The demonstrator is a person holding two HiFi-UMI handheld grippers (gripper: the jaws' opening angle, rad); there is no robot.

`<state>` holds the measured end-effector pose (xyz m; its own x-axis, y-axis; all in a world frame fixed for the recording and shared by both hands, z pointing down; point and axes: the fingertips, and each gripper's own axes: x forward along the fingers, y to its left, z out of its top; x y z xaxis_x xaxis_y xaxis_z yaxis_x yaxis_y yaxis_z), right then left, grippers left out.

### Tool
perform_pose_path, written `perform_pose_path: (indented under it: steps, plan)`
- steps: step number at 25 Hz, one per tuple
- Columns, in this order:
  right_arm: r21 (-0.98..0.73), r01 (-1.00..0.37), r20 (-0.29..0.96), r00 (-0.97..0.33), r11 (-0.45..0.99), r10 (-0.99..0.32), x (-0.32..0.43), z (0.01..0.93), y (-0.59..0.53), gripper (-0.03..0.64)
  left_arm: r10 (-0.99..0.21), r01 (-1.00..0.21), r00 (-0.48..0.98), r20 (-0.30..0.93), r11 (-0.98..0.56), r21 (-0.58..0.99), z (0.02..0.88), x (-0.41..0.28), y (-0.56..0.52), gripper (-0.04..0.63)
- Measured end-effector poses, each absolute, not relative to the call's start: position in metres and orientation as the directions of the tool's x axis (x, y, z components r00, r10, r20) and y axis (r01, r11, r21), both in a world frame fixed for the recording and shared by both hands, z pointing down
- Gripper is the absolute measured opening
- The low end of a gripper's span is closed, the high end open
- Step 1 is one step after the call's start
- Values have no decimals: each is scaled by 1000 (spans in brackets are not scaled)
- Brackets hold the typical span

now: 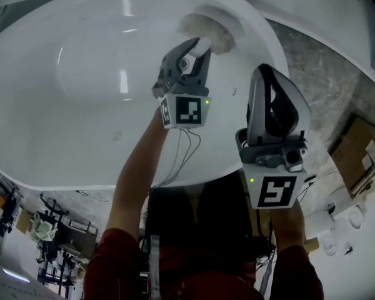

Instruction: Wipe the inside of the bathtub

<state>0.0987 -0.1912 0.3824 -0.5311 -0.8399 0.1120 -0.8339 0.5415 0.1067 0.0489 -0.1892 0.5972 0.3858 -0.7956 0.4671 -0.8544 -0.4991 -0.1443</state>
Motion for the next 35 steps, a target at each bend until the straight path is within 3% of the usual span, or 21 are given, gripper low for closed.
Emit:
perform_pose_path:
  steps: [6, 11, 22, 35]
  plan:
    - [138, -868, 46, -476, 477, -878, 130, 331, -182, 12, -747, -781, 490, 450, -606, -155, 542, 92, -182, 94]
    - [127, -887, 40, -443, 444, -896, 150, 330, -184, 12, -691, -734, 543, 477, -667, -131, 550, 118, -183, 94]
    - [114, -881, 53, -455, 458, -889, 159, 341, -184, 12, -687, -737, 531, 495, -663, -131, 566, 127, -186, 94]
    - [83, -846, 119, -516, 526, -849, 142, 402, -200, 12, -634, -751, 483, 604, -654, -87, 673, 108, -171, 94]
